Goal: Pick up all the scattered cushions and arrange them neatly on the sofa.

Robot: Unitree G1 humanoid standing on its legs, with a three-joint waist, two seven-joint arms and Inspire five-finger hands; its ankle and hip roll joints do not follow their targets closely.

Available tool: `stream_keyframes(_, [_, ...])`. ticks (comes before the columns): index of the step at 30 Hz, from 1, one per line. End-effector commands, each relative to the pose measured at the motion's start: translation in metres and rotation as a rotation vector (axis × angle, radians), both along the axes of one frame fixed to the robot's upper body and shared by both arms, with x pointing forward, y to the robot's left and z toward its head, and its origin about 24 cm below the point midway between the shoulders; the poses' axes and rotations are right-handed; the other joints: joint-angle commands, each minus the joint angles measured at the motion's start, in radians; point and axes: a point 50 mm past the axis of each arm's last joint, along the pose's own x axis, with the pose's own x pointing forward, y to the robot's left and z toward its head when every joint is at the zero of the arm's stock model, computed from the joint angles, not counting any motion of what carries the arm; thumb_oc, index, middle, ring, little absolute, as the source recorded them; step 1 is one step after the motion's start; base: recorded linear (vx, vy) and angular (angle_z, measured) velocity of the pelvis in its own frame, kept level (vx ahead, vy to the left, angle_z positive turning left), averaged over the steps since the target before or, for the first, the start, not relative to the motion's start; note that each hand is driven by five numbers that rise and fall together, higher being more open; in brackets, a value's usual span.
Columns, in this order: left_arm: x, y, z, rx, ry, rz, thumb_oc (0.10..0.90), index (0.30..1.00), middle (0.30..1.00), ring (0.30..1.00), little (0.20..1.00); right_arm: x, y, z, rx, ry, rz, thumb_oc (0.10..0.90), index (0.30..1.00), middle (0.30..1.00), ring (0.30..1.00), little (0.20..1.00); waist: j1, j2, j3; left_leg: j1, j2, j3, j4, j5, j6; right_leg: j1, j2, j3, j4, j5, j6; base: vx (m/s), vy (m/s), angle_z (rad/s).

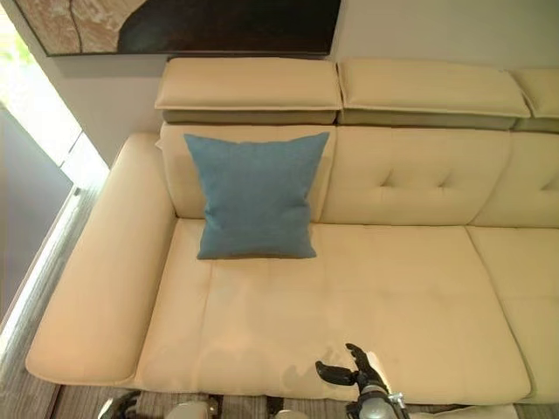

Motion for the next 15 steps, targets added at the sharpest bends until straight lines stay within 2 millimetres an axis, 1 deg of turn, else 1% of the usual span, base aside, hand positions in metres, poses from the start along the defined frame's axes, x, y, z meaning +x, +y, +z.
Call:
stream_keyframes(1, [0.012,0.005,0.006,0.029,-0.068,-0.002,0.800,0.900,0.900,0.900,0.900,0.026,-0.014,0.021,-0.080,-0.111,0.028,0.800,0.900,0.900,0.900,0.900,-0.008,-0.035,-0.020,0.056,-0.057,-0.009,0.313,-0.261,0.150,-0.037,-0.025,0.042,0.056,-0.063,0.107,-0.11,0.099,-0.22])
stream_keyframes(2, [0.014,0.001,0.006,0.021,-0.073,-0.009,0.800,0.900,0.900,0.900,0.900,0.029,-0.013,0.021,-0.082,-0.107,0.033,0.800,0.900,0.900,0.900,0.900,-0.010,-0.034,-0.025,0.076,-0.059,-0.036,0.342,-0.258,0.148,-0.050,-0.026,0.051,0.062,-0.053,0.110,-0.04,0.049,-0.18])
stream_keyframes(3, [0.014,0.001,0.006,0.021,-0.074,-0.009,0.800,0.900,0.900,0.900,0.900,0.029,-0.014,0.021,-0.082,-0.107,0.033,0.800,0.900,0.900,0.900,0.900,-0.010,-0.032,-0.023,0.078,-0.057,-0.036,0.345,-0.262,0.148,-0.047,-0.024,0.051,0.062,-0.054,0.109,-0.08,0.084,0.05])
stream_keyframes(4, [0.017,-0.001,0.007,0.020,-0.080,-0.018,0.800,0.900,0.900,0.900,0.900,0.029,-0.012,0.020,-0.078,-0.098,0.035,0.800,0.900,0.900,0.900,0.900,-0.014,-0.028,-0.026,0.090,-0.057,-0.062,0.364,-0.257,0.147,-0.059,-0.024,0.057,0.071,-0.047,0.112,-0.08,0.083,0.19])
stream_keyframes(5, [0.019,-0.002,0.007,0.022,-0.084,-0.028,0.800,0.900,0.900,0.900,0.900,0.030,-0.012,0.020,-0.084,-0.088,0.039,0.800,0.900,0.900,0.900,0.900,-0.019,-0.025,-0.030,0.111,-0.052,-0.072,0.342,-0.263,0.145,-0.074,-0.023,0.062,0.075,-0.038,0.116,-0.19,0.197,0.11])
stream_keyframes(6, [0.025,-0.007,0.009,0.019,-0.100,-0.050,0.800,0.900,0.900,0.900,0.900,0.032,-0.010,0.018,-0.094,-0.072,0.050,0.800,0.900,0.900,0.900,0.900,-0.028,-0.016,-0.037,0.169,-0.055,-0.097,0.237,-0.301,0.151,-0.115,-0.017,0.077,0.084,-0.014,0.131,-0.21,0.199,-0.08])
stream_keyframes(8, [0.029,-0.009,0.009,0.028,-0.096,-0.083,0.800,0.900,0.900,0.900,0.900,0.029,-0.006,0.013,-0.090,-0.046,0.042,0.800,0.900,0.900,0.900,0.900,-0.037,-0.022,-0.038,0.200,-0.073,-0.097,0.157,-0.352,0.170,-0.148,-0.025,0.082,0.083,0.019,0.151,-0.18,0.160,-0.31])
stream_keyframes(9, [0.029,-0.009,0.009,0.028,-0.096,-0.084,0.800,0.900,0.900,0.900,0.900,0.029,-0.006,0.013,-0.090,-0.046,0.042,0.800,0.900,0.900,0.900,0.900,-0.037,-0.022,-0.038,0.200,-0.073,-0.096,0.156,-0.351,0.170,-0.148,-0.025,0.082,0.083,0.019,0.151,-0.25,0.190,-0.29])
stream_keyframes(10, [0.030,-0.009,0.009,0.037,-0.088,-0.091,0.800,0.900,0.900,0.900,0.900,0.029,-0.004,0.011,-0.087,-0.027,0.036,0.800,0.900,0.900,0.900,0.900,-0.042,-0.030,-0.029,0.196,-0.093,-0.086,0.126,-0.368,0.189,-0.187,-0.040,0.081,0.077,0.048,0.174,-0.27,0.184,-0.14])
stream_keyframes(12, [0.028,-0.006,0.007,0.055,-0.068,-0.097,0.800,0.900,0.900,0.900,0.900,0.029,0.001,0.007,-0.086,-0.001,0.046,0.800,0.900,0.900,0.900,0.900,-0.034,-0.037,-0.009,0.178,-0.107,-0.069,0.125,-0.362,0.201,-0.218,-0.058,0.068,0.068,0.071,0.195,-0.30,0.167,-0.31])
stream_keyframes(13, [0.029,-0.006,0.008,0.055,-0.068,-0.097,0.800,0.900,0.900,0.900,0.900,0.029,0.001,0.007,-0.086,-0.002,0.046,0.800,0.900,0.900,0.900,0.900,-0.034,-0.037,-0.010,0.177,-0.108,-0.069,0.126,-0.362,0.201,-0.219,-0.058,0.069,0.068,0.071,0.195,-0.37,0.084,-0.40])
stream_keyframes(14, [0.031,-0.004,0.008,0.066,-0.058,-0.108,0.800,0.900,0.900,0.900,0.900,0.030,0.005,0.005,-0.084,0.015,0.057,0.800,0.900,0.900,0.900,0.900,-0.032,-0.040,0.012,0.137,-0.111,-0.058,0.138,-0.341,0.210,-0.245,-0.069,0.074,0.103,0.050,0.210,-0.25,0.038,-0.23])
stream_keyframes(15, [0.031,-0.004,0.008,0.066,-0.058,-0.108,0.800,0.900,0.900,0.900,0.900,0.031,0.005,0.005,-0.084,0.014,0.057,0.800,0.900,0.900,0.900,0.900,-0.031,-0.040,0.013,0.136,-0.111,-0.058,0.140,-0.342,0.210,-0.247,-0.069,0.075,0.105,0.048,0.210,-0.48,0.096,-0.13])
